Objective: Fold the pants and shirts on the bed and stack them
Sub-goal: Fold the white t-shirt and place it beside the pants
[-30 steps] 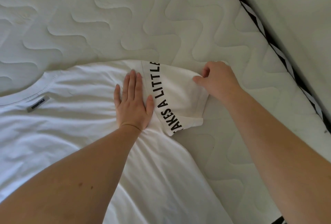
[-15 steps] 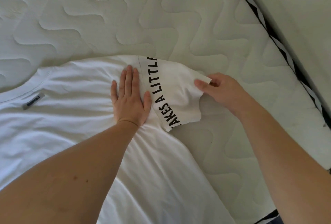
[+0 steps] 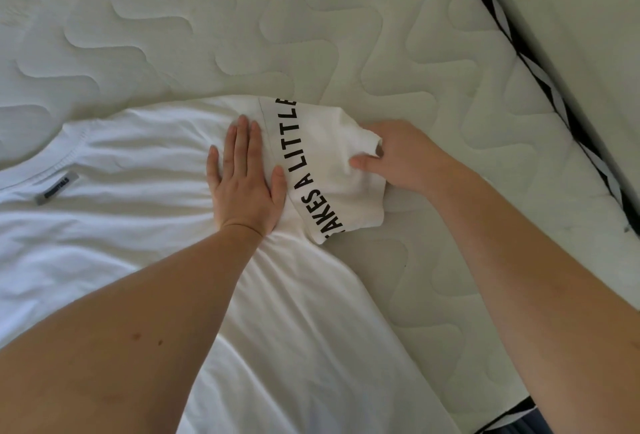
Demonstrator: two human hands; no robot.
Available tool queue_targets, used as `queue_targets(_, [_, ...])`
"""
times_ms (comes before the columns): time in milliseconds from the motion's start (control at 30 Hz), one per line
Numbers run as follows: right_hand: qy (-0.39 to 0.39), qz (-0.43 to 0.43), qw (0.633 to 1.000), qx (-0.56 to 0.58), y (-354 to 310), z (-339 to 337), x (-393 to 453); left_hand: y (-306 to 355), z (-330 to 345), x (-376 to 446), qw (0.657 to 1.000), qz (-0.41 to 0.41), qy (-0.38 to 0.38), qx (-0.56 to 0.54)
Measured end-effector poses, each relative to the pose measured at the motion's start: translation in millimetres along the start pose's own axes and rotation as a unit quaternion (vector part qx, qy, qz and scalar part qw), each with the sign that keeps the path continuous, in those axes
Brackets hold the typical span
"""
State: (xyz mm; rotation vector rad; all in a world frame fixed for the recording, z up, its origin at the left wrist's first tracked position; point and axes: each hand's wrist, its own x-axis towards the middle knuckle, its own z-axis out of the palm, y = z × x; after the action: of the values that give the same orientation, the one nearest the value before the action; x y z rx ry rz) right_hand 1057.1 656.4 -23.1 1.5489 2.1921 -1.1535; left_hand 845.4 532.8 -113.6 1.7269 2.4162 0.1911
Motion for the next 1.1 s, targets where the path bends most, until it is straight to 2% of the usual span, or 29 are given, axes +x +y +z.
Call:
queue_targets(67, [0.052, 0.023, 0.997, -0.046, -2, -6, 0, 0, 0, 0, 1.000, -0.002, 0.001, -0.001])
queue_targets(133, [0.093, 0.041, 0.992, 0.076, -1, -11, -5, 0, 1, 0, 1.000, -0.003, 0.002, -0.003])
queue_targets(167, [0.080, 0.055, 0.980, 0.173, -1, -11, -9, 0, 1, 0, 1.000, -0.002, 0.003, -0.004])
queue_targets(233, [0.010, 0.089, 0.934, 0.346, 1, -3, -13, 0, 2, 0, 1.000, 0.001, 0.005, -0.003])
queue_targets(300, [-0.064, 0.094, 0.910, 0.399, 4, 7, -17, -1, 2, 0, 1.000, 0.002, 0.006, -0.002])
queue_targets(433, [-0.127, 0.071, 0.909, 0.391, 12, 24, -32, -2, 3, 1, 1.000, 0.002, 0.005, -0.003])
queue_targets(500, [-0.134, 0.062, 0.917, 0.372, 12, 31, -39, -1, 2, 0, 1.000, 0.001, 0.006, -0.003])
queue_targets(600, [-0.075, 0.031, 0.956, 0.283, 9, 34, -43, -1, 2, 0, 1.000, -0.001, 0.004, -0.005])
queue_targets(667, [-0.030, 0.027, 0.964, 0.262, 7, 32, -42, -1, 2, 0, 1.000, 0.001, 0.003, -0.005])
queue_targets(867, [0.030, 0.106, 0.939, 0.326, 4, 44, -39, -1, 1, 0, 1.000, 0.001, 0.003, -0.009])
queue_targets(1000, [0.104, 0.135, 0.937, 0.305, 12, 55, -51, -1, 1, 0, 1.000, 0.000, 0.003, -0.012])
queue_targets(1100, [0.109, 0.196, 0.925, 0.307, 13, 61, -65, -1, 1, 0, 1.000, 0.002, 0.002, -0.014])
